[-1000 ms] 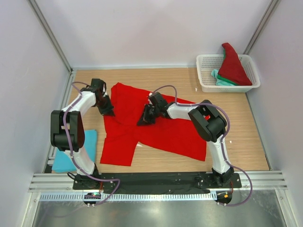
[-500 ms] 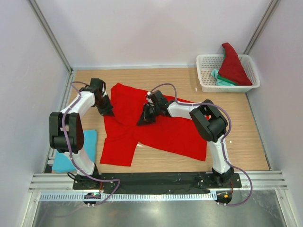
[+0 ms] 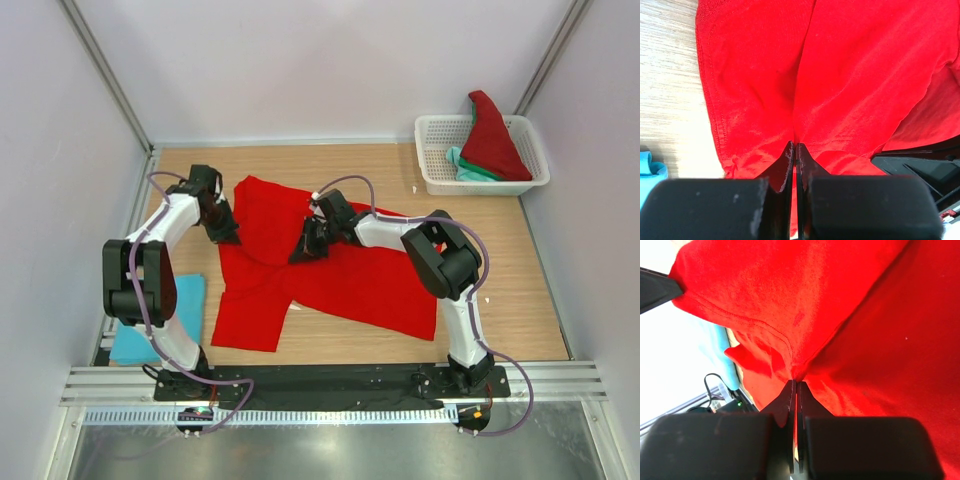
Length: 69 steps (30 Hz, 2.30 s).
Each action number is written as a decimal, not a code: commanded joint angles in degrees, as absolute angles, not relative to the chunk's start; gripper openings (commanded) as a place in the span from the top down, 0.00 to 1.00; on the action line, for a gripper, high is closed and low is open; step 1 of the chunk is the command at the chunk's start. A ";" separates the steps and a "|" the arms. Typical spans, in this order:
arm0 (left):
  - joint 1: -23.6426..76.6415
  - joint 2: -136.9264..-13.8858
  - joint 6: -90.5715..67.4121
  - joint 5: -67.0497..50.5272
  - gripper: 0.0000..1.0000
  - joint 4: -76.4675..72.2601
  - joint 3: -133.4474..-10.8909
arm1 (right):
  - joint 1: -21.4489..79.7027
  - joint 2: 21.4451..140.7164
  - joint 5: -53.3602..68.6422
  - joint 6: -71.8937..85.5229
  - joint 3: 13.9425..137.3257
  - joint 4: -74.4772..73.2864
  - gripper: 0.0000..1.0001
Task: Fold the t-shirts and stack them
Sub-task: Fold the tshirt
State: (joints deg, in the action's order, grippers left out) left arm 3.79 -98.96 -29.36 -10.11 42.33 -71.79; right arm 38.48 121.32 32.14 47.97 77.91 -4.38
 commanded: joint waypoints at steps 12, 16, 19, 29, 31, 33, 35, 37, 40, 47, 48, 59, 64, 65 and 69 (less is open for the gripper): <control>3.87 -95.80 -28.83 -9.23 1.00 42.45 -67.41 | 38.15 117.16 36.82 45.62 77.43 -7.47 0.99; 3.87 -95.98 -28.92 -8.70 1.00 42.54 -67.32 | 38.23 118.04 37.70 45.62 77.61 -7.29 0.99; 3.87 -95.98 -29.09 -8.35 1.00 42.71 -67.15 | 38.14 118.30 37.88 45.18 77.43 -7.91 0.98; 3.87 -89.31 -28.48 -3.35 0.52 44.21 -67.75 | 34.46 112.16 26.74 30.69 81.65 -27.31 0.57; 3.87 -89.03 -27.51 -3.16 0.45 43.42 -71.17 | 32.35 107.96 17.87 26.65 81.22 -33.30 0.48; 4.04 -90.34 -26.46 -4.47 0.45 40.79 -75.03 | 28.58 104.78 11.20 25.23 79.64 -35.67 0.39; 4.22 -94.99 -25.93 -8.24 0.44 36.59 -77.51 | 24.46 100.31 8.45 25.14 75.69 -35.68 0.34; 4.57 -100.26 -26.37 -10.98 0.47 36.47 -83.89 | 21.81 98.10 3.73 25.75 72.27 -35.86 0.31; 6.67 -108.70 -26.63 -9.32 0.56 35.95 -91.13 | 17.68 95.98 -3.30 26.45 70.32 -36.12 0.26; 9.84 -121.09 -28.39 -2.90 0.58 31.91 -97.82 | 11.95 99.40 -9.75 27.33 73.39 -34.02 0.26; 9.93 -122.16 -28.65 -2.55 0.58 31.73 -98.95 | 11.69 100.01 -10.10 27.42 73.82 -33.58 0.26; 7.74 -132.53 -31.55 2.63 0.58 35.07 -104.94 | 9.67 113.80 -13.54 24.18 79.80 -31.20 0.27; 4.05 -135.70 -31.99 2.02 0.58 36.39 -108.63 | 9.67 118.12 -11.79 23.82 87.17 -32.61 0.27; 3.70 -135.96 -31.91 1.93 0.58 36.30 -109.24 | 9.67 118.91 -10.91 23.47 88.23 -32.61 0.27; 2.73 -137.02 -31.11 -1.30 0.54 36.73 -113.02 | 9.67 123.13 -8.35 21.80 94.65 -34.19 0.27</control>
State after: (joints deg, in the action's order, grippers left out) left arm 4.54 -134.28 -32.18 -2.07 34.59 -110.93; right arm 9.96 121.14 -9.76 23.94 90.50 -33.65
